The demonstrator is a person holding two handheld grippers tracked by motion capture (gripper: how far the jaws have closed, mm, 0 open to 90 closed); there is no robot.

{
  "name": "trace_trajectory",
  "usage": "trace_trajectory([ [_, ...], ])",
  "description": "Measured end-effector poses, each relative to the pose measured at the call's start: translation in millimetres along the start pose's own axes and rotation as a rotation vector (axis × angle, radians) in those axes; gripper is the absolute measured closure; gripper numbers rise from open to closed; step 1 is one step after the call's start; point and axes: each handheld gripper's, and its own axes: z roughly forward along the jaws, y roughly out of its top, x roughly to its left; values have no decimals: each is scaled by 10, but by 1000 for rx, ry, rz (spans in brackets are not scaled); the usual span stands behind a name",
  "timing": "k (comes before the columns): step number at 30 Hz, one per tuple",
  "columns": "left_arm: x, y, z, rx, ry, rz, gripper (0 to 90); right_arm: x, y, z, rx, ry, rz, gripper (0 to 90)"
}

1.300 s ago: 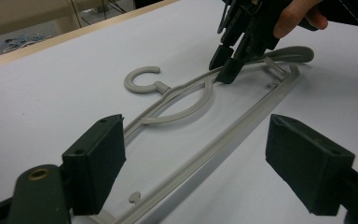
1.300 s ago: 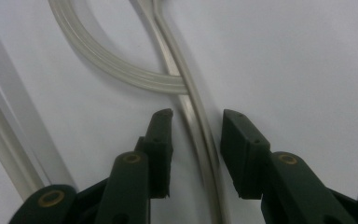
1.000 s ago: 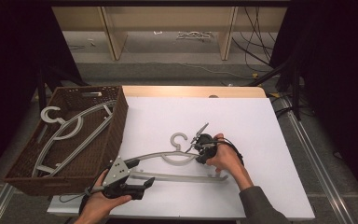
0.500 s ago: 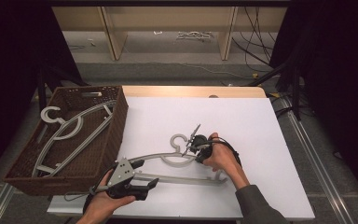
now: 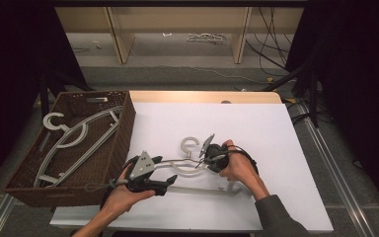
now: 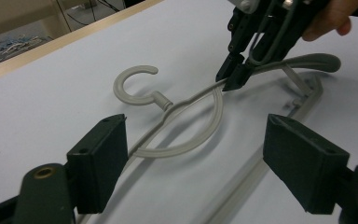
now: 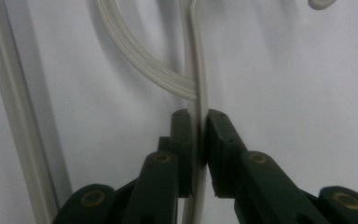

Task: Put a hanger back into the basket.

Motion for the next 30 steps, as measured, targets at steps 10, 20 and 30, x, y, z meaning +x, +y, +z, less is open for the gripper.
trace_trajectory([
  [10,111,221,427,156,-16,69,288,77,16,-181,-49,-70,-37,820],
  [20,273,294,546,237,-14,130,384,111,43,-331,-72,-97,-58,820],
  [30,393,276,692,315,-67,109,560,143,67,-435,-92,-120,-78,820],
])
